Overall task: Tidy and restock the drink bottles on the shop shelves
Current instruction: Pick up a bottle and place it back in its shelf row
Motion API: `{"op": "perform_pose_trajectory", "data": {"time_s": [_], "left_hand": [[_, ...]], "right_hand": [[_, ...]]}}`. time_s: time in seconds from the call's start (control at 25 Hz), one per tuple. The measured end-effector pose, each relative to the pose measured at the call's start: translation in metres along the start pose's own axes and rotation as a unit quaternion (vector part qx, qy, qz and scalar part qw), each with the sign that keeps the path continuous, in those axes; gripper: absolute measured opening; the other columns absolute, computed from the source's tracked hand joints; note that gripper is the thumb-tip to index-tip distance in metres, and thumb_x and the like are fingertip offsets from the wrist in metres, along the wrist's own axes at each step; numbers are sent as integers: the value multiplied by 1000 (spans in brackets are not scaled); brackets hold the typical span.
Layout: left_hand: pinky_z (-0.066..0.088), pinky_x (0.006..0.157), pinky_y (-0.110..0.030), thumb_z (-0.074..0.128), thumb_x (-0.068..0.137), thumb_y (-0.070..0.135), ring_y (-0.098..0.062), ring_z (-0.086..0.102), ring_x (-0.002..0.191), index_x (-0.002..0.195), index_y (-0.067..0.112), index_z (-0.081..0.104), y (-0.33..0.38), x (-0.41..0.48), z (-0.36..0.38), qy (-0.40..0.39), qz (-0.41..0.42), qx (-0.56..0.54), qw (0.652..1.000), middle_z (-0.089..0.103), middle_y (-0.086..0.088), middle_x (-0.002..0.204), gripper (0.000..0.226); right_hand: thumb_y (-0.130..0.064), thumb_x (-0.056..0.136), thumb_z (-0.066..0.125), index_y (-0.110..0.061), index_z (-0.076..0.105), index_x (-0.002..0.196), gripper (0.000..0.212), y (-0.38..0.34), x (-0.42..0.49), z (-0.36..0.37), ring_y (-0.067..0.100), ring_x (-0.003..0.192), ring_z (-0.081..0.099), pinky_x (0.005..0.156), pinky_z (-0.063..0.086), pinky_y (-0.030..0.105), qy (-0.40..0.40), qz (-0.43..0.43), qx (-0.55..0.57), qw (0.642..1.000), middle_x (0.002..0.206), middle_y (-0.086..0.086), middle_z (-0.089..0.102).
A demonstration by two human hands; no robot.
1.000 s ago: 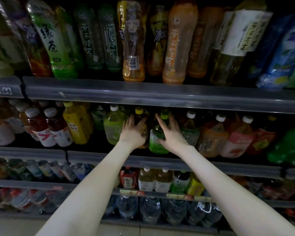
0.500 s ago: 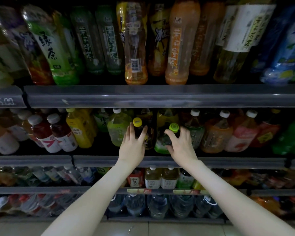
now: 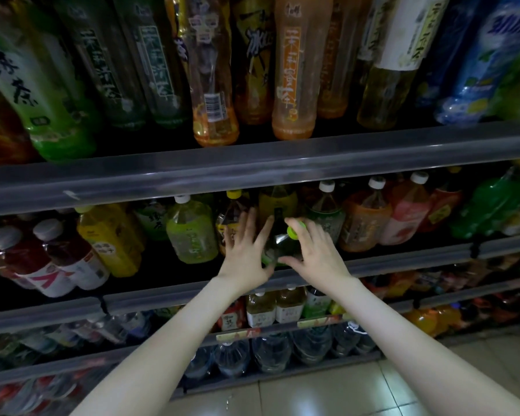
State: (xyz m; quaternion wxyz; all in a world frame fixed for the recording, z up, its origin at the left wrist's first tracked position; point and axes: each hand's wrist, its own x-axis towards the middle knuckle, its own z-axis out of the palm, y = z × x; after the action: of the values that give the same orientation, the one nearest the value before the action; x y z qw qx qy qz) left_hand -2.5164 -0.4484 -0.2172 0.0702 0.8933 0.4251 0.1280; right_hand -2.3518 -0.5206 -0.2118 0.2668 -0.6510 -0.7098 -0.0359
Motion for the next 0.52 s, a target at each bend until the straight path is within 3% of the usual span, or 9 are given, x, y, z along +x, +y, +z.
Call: {"op": "perform_pose_trajectory", "data": {"time_s": [0.08,0.2,0.28,0.52], "left_hand": [[-6,116,-54,60,86,41,-22,-3,147,152,24,-1,5,-3,7,-2,30,-31,999,9,-6,159,91],[11,119,-43,64,87,34,-23,22,143,151,17,13,13,-5,11,31,33,-96,994,26,-9,155,83],[22,116,-37,65,88,29,-25,27,141,151,15,14,20,-9,12,29,28,-133,990,25,-12,154,82],[33,106,-27,63,90,25,-22,23,143,151,16,7,28,-16,11,31,18,-134,990,16,-8,158,84]], "right_hand": [[-44,90,52,-20,37,127,47,0,-1,-1,32,99,52,81,49,43,55,-6,-23,998,113,16,54],[-46,92,48,-14,48,117,40,6,-2,-7,28,80,53,61,49,35,79,-7,-32,996,93,12,55],[-48,91,50,-12,52,112,41,8,1,-16,27,72,58,52,48,32,40,22,23,999,92,8,56],[-39,91,57,-14,46,96,27,6,9,-24,23,64,59,53,50,37,11,22,82,996,75,-1,54]]}}
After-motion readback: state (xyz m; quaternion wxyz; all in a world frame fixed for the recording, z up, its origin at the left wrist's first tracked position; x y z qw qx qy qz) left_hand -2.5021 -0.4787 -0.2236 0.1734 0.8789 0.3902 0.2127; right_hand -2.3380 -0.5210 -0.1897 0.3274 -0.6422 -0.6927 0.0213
